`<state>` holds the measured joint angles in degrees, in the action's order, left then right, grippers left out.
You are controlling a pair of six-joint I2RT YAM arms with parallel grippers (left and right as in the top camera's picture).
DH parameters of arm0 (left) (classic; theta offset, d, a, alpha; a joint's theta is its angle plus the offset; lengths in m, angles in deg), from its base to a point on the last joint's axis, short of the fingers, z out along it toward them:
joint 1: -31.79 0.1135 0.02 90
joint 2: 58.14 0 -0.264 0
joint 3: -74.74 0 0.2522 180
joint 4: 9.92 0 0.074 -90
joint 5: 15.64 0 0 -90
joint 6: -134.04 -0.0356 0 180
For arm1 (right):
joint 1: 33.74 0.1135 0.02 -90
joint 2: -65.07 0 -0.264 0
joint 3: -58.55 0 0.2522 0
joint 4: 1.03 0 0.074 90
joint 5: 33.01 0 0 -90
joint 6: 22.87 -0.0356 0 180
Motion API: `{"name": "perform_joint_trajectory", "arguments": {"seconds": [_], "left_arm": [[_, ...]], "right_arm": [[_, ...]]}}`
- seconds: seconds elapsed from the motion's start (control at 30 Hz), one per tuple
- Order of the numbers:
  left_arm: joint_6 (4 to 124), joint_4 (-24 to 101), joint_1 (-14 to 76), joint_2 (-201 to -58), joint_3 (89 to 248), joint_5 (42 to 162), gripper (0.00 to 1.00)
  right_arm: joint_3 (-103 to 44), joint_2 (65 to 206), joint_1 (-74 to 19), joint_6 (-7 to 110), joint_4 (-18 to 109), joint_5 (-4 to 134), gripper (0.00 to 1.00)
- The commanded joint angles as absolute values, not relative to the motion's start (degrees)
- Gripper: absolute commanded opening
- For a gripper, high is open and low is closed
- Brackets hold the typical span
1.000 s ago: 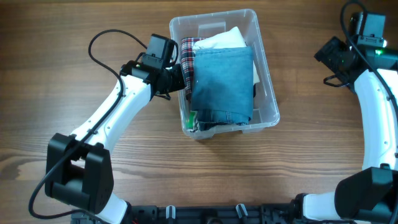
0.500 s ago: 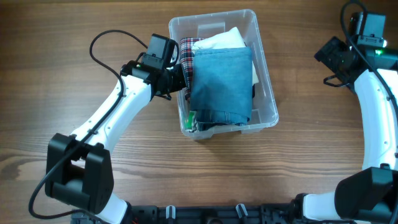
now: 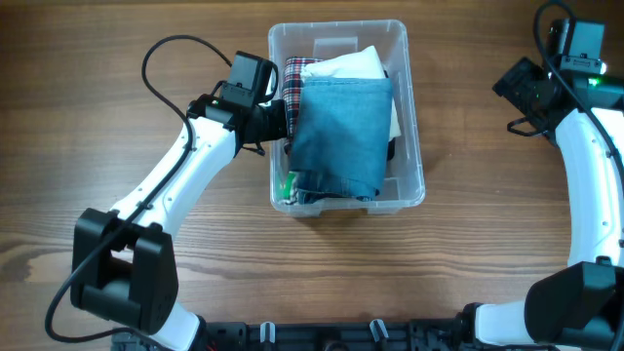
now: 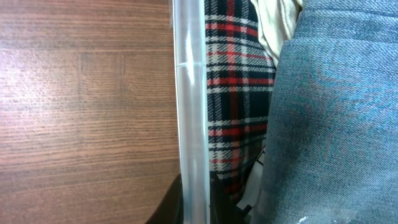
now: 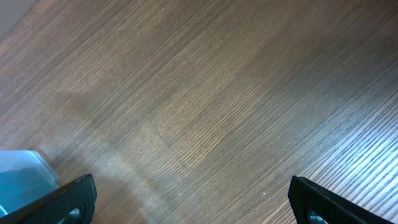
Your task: Pack container
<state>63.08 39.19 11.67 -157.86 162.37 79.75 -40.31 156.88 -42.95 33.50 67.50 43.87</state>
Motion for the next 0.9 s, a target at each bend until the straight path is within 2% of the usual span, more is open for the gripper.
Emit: {"name": "perform_joint_trajectory", "arguments": {"seconds": [0.0, 0.1, 0.13, 0.17, 0.33, 0.43, 0.47, 0.5, 0.53, 0.57, 0.73, 0.87], "left_arm": [[55.5, 37.45, 12.09, -158.65, 162.67, 79.1, 0.04], [56.33, 37.45, 12.09, -158.65, 162.67, 79.03, 0.06], [56.81, 37.42, 12.09, -158.65, 162.67, 79.05, 0.09], [57.64, 37.42, 12.09, -158.65, 162.67, 79.05, 0.18], [59.52, 37.29, 12.09, -158.65, 163.13, 79.07, 0.27], [59.54, 37.34, 12.04, -157.36, 164.62, 79.07, 0.45], [59.54, 37.36, 12.04, -156.33, 165.23, 79.05, 0.61], [59.52, 37.62, 12.04, -154.54, 166.1, 79.05, 0.66], [59.57, 37.95, 12.04, -152.72, 166.8, 79.05, 0.75], [59.89, 38.32, 12.04, -150.65, 167.44, 79.05, 0.99], [59.94, 41.38, 12.06, -134.1, 167.94, 78.81, 1.0], [64.53, 54.36, 13.18, -115.96, 167.92, 70.96, 1.0]], "right_arm": [[-40.2, 157.47, -43.04, 32.56, 67.37, 43.93, 1.0], [-40.2, 157.47, -43.04, 32.56, 67.37, 43.96, 1.0], [-40.2, 157.49, -43.04, 32.56, 67.35, 43.96, 1.0], [-40.2, 157.49, -43.04, 32.59, 67.35, 43.96, 1.0], [-40.2, 157.49, -43.04, 32.59, 67.35, 43.96, 1.0], [-40.2, 157.47, -43.04, 32.56, 67.35, 43.96, 1.0], [-40.2, 157.49, -43.04, 32.56, 67.35, 43.96, 1.0], [-40.2, 157.47, -43.04, 32.56, 67.35, 43.96, 1.0], [-40.2, 157.47, -43.04, 32.56, 67.35, 43.96, 1.0], [-40.2, 157.47, -43.04, 32.56, 67.35, 43.96, 1.0], [-40.2, 157.49, -43.04, 32.59, 67.37, 43.96, 1.0], [-40.2, 157.49, -43.04, 32.56, 67.35, 43.96, 1.0]]}}
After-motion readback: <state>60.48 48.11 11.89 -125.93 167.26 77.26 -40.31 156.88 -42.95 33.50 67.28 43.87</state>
